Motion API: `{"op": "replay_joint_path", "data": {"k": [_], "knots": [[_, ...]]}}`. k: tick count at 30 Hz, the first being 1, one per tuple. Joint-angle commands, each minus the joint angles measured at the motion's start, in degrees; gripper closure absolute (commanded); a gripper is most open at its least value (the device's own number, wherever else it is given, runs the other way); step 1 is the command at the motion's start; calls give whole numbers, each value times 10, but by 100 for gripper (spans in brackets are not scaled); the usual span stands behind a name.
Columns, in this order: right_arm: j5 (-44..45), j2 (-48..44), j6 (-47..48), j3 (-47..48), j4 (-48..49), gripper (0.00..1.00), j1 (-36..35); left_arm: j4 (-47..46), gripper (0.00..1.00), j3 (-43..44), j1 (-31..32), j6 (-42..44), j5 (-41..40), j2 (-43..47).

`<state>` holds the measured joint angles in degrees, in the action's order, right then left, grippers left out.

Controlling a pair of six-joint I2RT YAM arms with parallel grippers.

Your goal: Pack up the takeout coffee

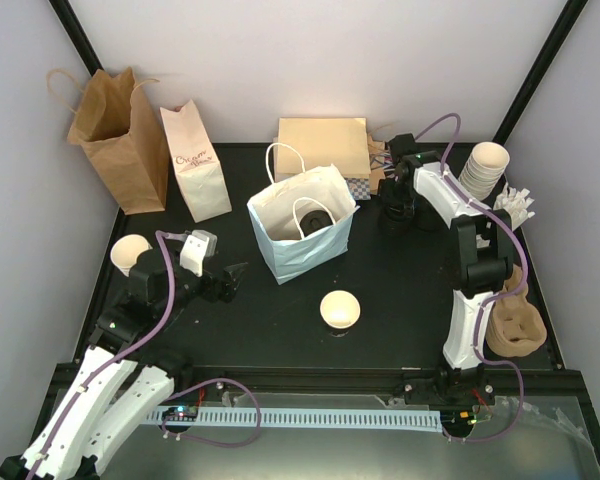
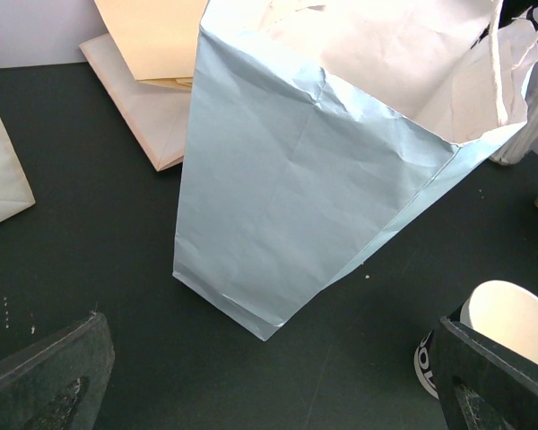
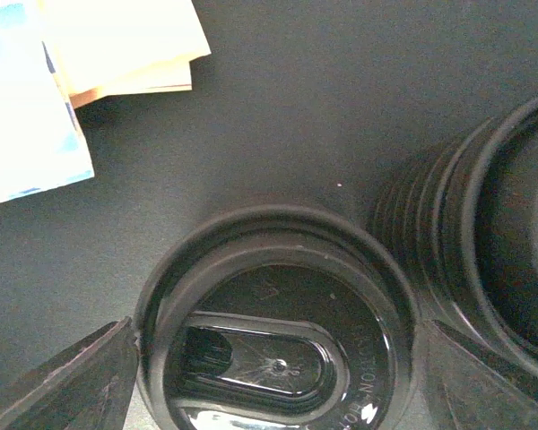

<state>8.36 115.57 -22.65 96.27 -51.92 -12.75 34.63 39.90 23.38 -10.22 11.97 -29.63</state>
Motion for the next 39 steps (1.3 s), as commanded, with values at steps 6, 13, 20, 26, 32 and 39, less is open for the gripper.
{"op": "replay_joint_path", "data": {"k": [6, 13, 20, 26, 32, 39], "knots": [[-17, 17, -7, 19, -1, 14, 4, -14, 1, 1, 3, 3, -5, -1], [-14, 18, -9, 14, -2, 14, 6, -13, 1, 2, 3, 3, -6, 0], [-14, 18, -10, 6, 2, 19, 7, -13, 1, 2, 3, 3, -6, 1], [-16, 13, -11, 8, -4, 24, 8, -14, 1, 2, 3, 3, -7, 1], [-11, -13, -6, 16, -14, 24, 8, -13, 1, 2, 3, 3, -7, -1], [-16, -22, -2, 23, -22, 25, 8, -13, 1, 2, 3, 3, -7, 0]]}}
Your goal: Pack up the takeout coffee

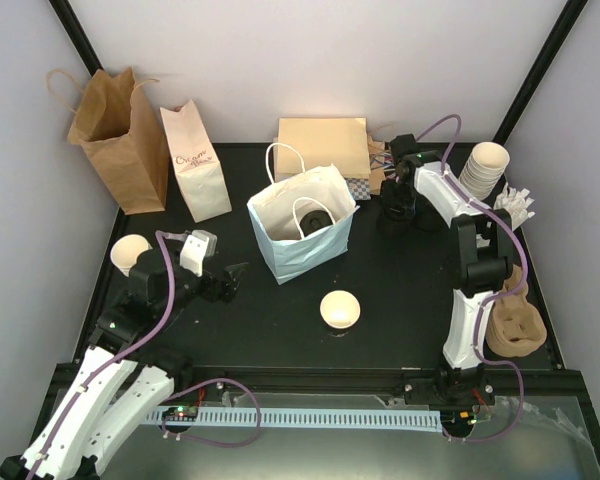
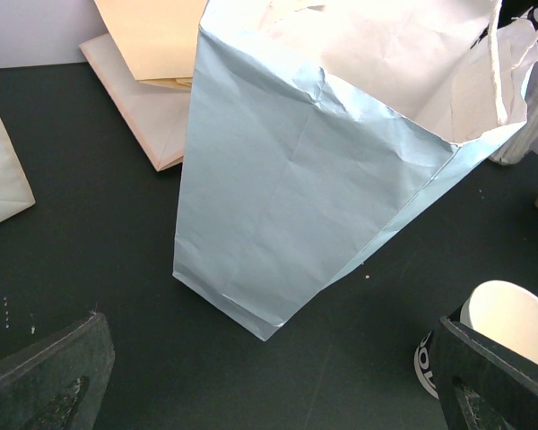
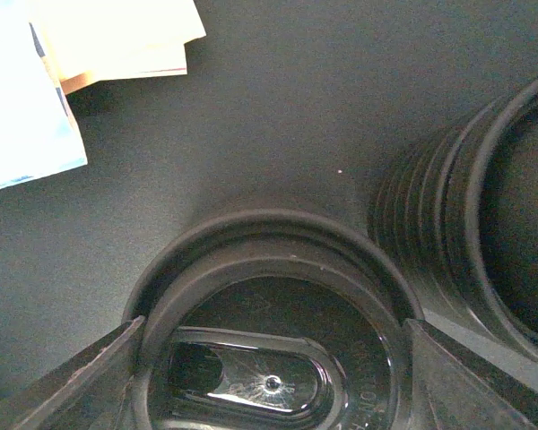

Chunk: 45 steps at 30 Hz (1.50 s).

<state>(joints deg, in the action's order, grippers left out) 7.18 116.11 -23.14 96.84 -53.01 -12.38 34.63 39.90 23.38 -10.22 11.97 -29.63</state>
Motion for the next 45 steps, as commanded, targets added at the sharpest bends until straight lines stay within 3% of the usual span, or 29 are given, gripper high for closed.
{"op": "replay_joint_path", "data": {"k": [1, 21, 30, 37, 45], "knots": [[-5, -29, 3, 17, -12, 25, 4, -13, 1, 2, 3, 3, -7, 1], [-19, -77, 23, 2, -21, 25, 1, -13, 1, 2, 3, 3, -6, -1], [-34, -245, 18, -171, -9, 25, -41, -15, 1, 2, 3, 5, 3, -7], [-27, -371, -20, -280, -45, 25, -141, -2, 1, 21, 4, -5, 39, -22], [-71, -487, -60, -333, -98, 26, -233, 4, 1, 43, 6, -96, 125, -29]]}}
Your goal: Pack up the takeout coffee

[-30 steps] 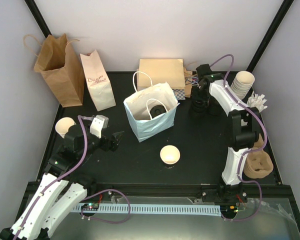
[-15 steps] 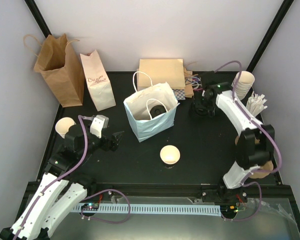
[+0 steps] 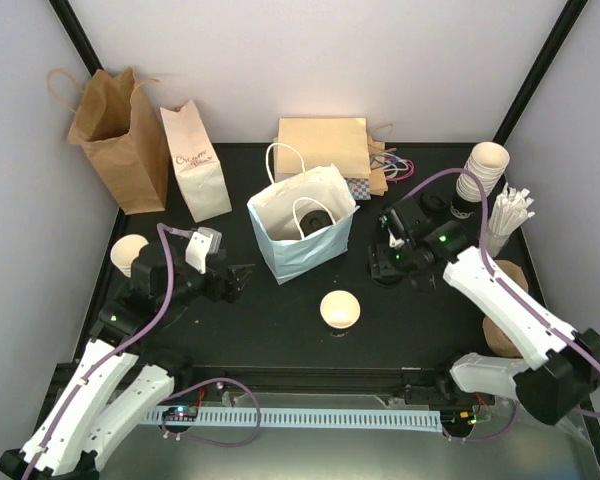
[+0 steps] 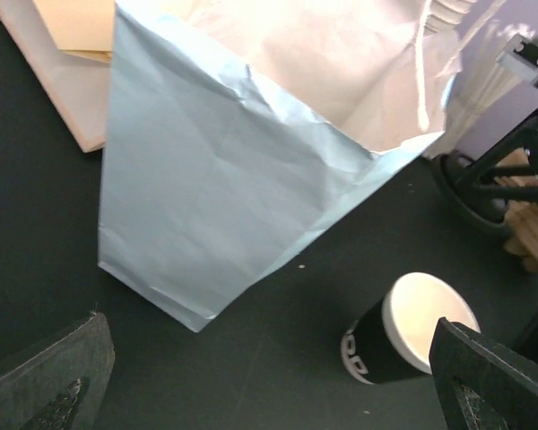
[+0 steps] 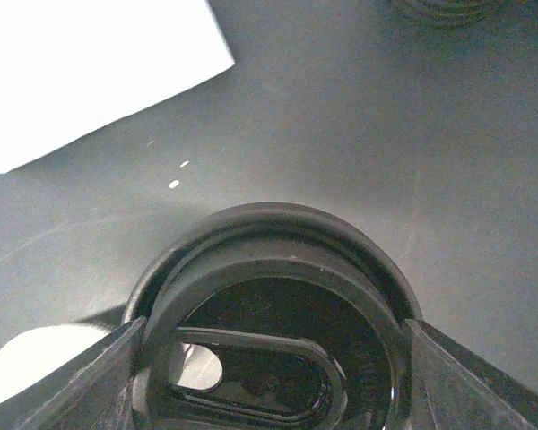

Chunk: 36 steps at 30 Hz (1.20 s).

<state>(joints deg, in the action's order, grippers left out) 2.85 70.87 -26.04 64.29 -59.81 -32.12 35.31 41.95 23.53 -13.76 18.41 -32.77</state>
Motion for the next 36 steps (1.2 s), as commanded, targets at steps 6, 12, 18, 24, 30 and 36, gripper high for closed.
{"op": "replay_joint_path", "data": {"k": [6, 12, 18, 24, 30, 36], "knots": [[-47, -51, -52, -19, -26, 28, -125, -35, 1, -11, 39, -139, 77, 11], [-51, -49, -57, -25, 0, 29, -193, -88, 1, -51, 134, -213, 38, -1], [-31, -62, -60, -59, 39, 29, -252, -153, 1, -99, 200, -263, 4, -1], [-15, -75, -67, -93, 93, 29, -269, -191, 1, -131, 216, -289, 0, -11], [-7, -86, -62, -109, 124, 29, -269, -153, 1, -126, 216, -313, -48, -21], [-3, -83, -55, -116, 128, 30, -269, -125, 1, -126, 215, -395, -130, 28]]}}
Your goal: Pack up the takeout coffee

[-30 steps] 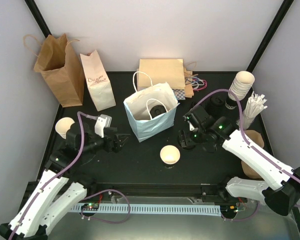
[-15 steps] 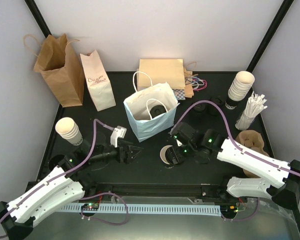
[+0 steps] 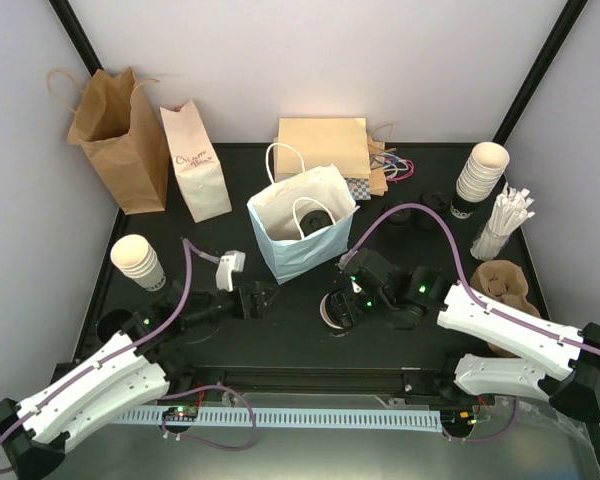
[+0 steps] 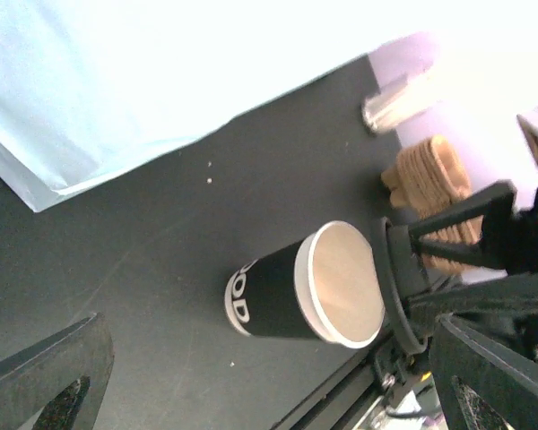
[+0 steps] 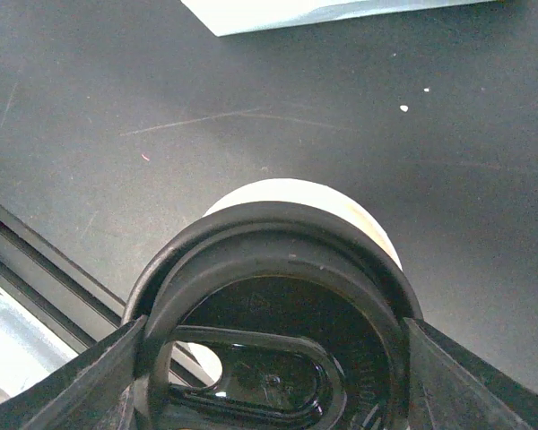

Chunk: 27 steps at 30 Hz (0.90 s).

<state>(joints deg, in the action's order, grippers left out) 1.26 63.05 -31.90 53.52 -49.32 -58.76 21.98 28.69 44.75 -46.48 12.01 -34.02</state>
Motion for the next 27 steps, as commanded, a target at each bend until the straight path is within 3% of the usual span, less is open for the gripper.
{"op": "replay_joint_path", "data": {"k": [1, 5, 9, 27], "knots": [[11, -5, 3, -10, 25, 30, -3, -8, 1, -7, 2, -84, -70, 60], [8, -4, 1, -11, 28, 30, -3, -101, 1, -74, 1, -92, -74, 142], [9, -4, 3, -15, 29, 30, -3, -92, 1, -89, 0, -83, -89, 166], [49, 34, 12, 0, 26, 30, -43, -141, 5, -38, 2, -21, 65, -45]]}}
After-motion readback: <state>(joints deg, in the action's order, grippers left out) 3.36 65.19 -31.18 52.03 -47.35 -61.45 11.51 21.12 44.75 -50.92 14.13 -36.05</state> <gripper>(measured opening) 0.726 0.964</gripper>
